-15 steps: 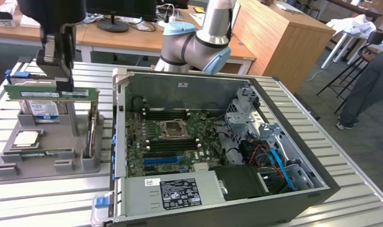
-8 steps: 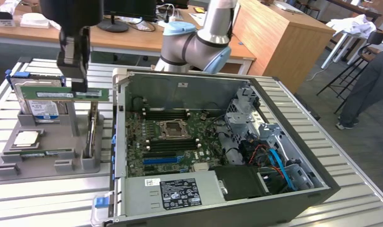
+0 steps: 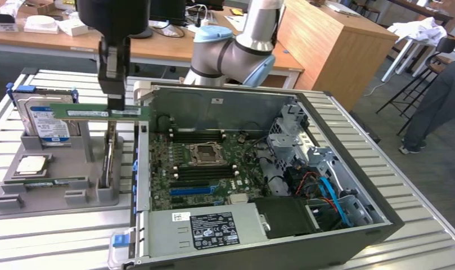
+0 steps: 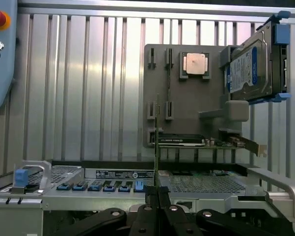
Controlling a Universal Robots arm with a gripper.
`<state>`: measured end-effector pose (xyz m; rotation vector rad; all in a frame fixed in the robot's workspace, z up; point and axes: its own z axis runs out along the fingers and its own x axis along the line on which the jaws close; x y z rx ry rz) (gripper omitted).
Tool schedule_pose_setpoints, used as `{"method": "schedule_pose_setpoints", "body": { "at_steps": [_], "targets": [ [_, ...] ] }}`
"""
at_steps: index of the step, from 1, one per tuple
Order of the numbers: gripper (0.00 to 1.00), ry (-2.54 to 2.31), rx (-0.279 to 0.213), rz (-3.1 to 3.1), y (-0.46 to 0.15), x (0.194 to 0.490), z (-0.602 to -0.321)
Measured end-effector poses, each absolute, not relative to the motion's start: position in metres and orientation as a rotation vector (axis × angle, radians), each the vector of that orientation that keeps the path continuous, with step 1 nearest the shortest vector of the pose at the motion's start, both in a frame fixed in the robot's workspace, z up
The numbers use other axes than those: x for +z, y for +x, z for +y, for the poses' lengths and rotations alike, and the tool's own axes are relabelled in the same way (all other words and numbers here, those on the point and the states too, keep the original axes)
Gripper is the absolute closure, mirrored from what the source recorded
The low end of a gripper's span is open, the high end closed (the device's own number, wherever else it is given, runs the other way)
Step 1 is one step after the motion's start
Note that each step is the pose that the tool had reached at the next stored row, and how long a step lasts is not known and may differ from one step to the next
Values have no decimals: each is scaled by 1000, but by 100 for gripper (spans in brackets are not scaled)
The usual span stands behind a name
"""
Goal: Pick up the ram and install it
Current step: 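Pick up the ram and move it above insertion slot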
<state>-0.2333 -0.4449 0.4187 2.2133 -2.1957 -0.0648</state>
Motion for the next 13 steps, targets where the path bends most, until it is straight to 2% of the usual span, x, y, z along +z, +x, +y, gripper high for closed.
{"method": "schedule_pose_setpoints", "body": {
  "at_steps": [13],
  "targets": [
    [88, 2213, -65, -2196, -200, 419, -445]
  ]
}}
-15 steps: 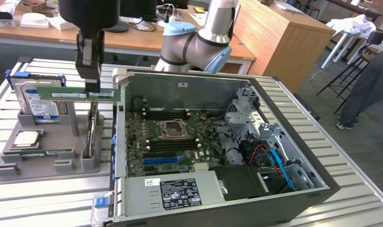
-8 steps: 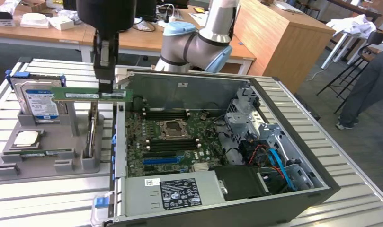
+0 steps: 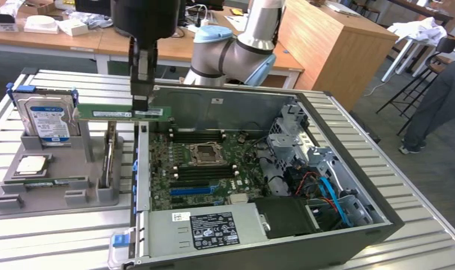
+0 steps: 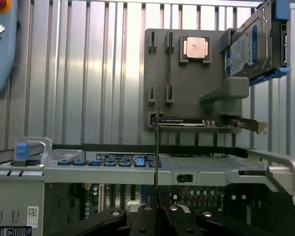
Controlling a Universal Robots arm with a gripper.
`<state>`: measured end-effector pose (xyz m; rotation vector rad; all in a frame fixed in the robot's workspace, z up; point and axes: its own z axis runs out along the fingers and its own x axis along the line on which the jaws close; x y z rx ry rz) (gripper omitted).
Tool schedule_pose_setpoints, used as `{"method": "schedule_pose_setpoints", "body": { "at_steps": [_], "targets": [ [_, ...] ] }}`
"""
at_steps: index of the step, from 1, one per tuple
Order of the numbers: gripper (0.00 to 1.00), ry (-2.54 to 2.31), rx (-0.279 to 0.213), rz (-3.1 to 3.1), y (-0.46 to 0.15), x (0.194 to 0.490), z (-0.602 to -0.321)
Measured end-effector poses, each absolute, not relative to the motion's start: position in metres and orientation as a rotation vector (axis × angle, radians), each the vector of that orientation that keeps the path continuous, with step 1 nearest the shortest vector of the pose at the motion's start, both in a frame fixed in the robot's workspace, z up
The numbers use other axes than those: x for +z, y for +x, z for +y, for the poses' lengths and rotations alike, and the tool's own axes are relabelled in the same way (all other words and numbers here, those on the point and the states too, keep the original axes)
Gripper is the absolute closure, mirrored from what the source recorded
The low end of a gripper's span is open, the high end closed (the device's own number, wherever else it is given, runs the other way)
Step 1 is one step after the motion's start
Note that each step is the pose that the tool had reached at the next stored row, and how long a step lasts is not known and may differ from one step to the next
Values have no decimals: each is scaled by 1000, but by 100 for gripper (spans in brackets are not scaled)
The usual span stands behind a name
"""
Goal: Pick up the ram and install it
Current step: 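Pick up the ram and move it above insertion slot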
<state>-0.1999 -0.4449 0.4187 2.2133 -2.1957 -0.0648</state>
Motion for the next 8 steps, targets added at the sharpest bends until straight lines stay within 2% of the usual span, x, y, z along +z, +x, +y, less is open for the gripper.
{"method": "schedule_pose_setpoints", "body": {
  "at_steps": [8],
  "targets": [
    [88, 2213, -65, -2196, -179, 419, -445]
  ]
}}
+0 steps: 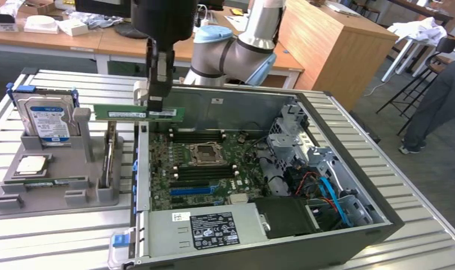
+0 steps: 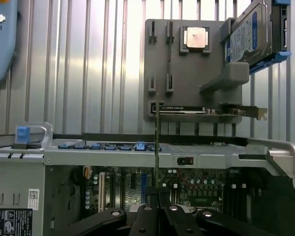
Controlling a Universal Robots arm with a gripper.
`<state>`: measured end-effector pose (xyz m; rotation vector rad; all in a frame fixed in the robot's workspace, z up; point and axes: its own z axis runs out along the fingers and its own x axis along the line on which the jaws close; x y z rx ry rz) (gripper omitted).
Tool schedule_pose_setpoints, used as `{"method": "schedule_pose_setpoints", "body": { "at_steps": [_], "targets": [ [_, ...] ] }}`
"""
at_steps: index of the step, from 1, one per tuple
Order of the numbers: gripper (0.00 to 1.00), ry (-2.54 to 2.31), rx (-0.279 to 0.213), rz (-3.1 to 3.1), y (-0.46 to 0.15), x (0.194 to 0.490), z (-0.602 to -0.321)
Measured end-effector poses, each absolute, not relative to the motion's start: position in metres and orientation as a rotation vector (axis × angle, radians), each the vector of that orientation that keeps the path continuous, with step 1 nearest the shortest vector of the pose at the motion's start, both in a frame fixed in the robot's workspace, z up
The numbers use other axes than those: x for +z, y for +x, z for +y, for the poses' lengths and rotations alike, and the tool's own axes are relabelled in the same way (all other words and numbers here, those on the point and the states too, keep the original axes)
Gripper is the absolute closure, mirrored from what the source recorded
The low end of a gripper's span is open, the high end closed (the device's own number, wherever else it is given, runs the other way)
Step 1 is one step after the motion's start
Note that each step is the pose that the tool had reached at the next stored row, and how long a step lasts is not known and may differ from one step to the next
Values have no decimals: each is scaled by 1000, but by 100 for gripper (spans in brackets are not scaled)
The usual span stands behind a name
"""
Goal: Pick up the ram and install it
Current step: 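Pick up the ram and move it above insertion slot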
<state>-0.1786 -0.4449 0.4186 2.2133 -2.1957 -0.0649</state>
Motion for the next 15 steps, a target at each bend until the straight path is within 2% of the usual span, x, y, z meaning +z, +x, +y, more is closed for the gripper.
{"method": "schedule_pose_setpoints", "body": {
  "at_steps": [15],
  "targets": [
    [88, 2213, -65, -2196, -135, 419, -445]
  ]
}}
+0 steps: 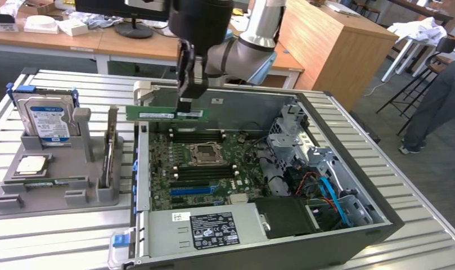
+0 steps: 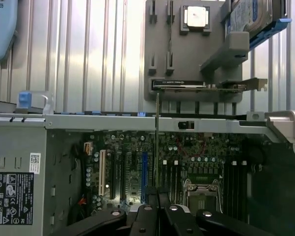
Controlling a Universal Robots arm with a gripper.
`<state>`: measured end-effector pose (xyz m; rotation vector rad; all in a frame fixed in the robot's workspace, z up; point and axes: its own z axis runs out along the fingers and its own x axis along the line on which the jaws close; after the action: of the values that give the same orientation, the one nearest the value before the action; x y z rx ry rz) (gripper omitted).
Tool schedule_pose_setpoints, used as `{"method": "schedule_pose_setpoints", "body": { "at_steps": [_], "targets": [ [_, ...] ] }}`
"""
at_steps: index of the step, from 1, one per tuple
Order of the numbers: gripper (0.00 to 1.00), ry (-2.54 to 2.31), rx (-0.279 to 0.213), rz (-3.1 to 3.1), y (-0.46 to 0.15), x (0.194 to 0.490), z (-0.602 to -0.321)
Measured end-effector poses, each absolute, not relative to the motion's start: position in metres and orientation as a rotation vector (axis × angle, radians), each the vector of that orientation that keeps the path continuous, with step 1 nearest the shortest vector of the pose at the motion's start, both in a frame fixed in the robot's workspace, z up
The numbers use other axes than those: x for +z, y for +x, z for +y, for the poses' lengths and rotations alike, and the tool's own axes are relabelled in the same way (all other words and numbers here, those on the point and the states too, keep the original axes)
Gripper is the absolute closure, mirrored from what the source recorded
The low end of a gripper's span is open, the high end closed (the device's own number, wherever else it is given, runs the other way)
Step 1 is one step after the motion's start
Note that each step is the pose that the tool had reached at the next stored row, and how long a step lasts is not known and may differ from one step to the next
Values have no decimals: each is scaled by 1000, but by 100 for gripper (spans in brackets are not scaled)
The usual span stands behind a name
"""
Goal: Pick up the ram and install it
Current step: 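Pick up the ram and move it above insertion slot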
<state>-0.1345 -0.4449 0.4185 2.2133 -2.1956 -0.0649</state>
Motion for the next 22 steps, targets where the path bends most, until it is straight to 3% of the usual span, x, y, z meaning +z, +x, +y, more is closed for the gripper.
{"method": "schedule_pose_setpoints", "body": {
  "at_steps": [22],
  "targets": [
    [88, 2213, -65, -2196, -61, 418, -445]
  ]
}}
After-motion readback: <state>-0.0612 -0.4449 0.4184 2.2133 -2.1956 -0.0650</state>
